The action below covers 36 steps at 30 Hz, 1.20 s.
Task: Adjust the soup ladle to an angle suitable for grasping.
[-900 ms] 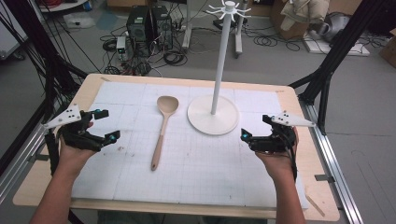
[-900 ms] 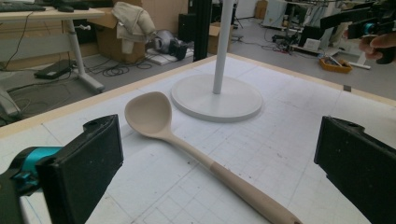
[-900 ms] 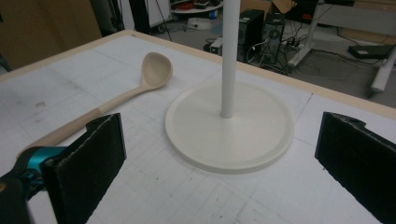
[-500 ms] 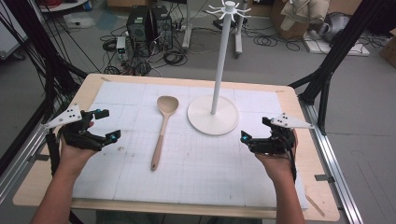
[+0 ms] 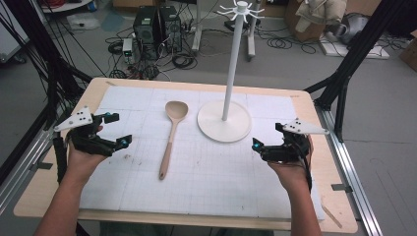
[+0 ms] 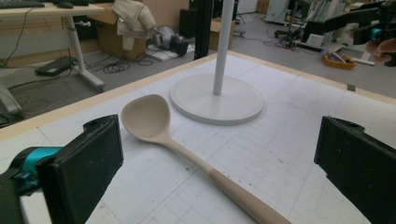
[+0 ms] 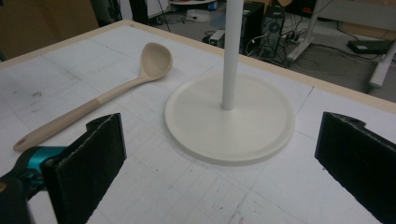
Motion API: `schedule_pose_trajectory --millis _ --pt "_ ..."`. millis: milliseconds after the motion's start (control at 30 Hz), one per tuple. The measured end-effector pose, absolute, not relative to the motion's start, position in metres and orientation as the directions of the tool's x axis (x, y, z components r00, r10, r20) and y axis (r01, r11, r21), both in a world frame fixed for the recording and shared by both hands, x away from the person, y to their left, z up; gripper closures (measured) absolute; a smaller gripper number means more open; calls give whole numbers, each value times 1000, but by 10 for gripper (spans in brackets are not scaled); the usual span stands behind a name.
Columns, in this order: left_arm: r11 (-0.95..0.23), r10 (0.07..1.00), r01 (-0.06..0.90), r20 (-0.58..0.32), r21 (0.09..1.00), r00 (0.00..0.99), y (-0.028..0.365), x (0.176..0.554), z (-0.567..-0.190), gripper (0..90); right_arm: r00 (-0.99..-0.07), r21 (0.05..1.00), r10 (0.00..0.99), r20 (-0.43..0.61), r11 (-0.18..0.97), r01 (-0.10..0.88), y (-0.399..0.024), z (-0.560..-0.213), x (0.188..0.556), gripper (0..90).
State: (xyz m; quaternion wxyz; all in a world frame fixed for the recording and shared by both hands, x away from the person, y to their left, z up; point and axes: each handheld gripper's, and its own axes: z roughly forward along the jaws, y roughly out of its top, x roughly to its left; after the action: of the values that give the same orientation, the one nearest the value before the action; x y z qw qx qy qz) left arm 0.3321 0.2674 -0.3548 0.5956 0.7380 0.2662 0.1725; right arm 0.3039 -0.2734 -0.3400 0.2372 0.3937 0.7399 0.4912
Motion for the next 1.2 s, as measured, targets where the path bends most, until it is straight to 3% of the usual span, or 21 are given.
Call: schedule_pose_trajectory --millis 767,1200 --pt "-312 598 292 -52 904 800 189 386 -365 17 -579 903 815 38 219 368 -273 -343 309 9" --pt "-433 624 444 -95 784 776 156 414 -414 17 -566 893 824 36 227 388 -278 -349 310 9"
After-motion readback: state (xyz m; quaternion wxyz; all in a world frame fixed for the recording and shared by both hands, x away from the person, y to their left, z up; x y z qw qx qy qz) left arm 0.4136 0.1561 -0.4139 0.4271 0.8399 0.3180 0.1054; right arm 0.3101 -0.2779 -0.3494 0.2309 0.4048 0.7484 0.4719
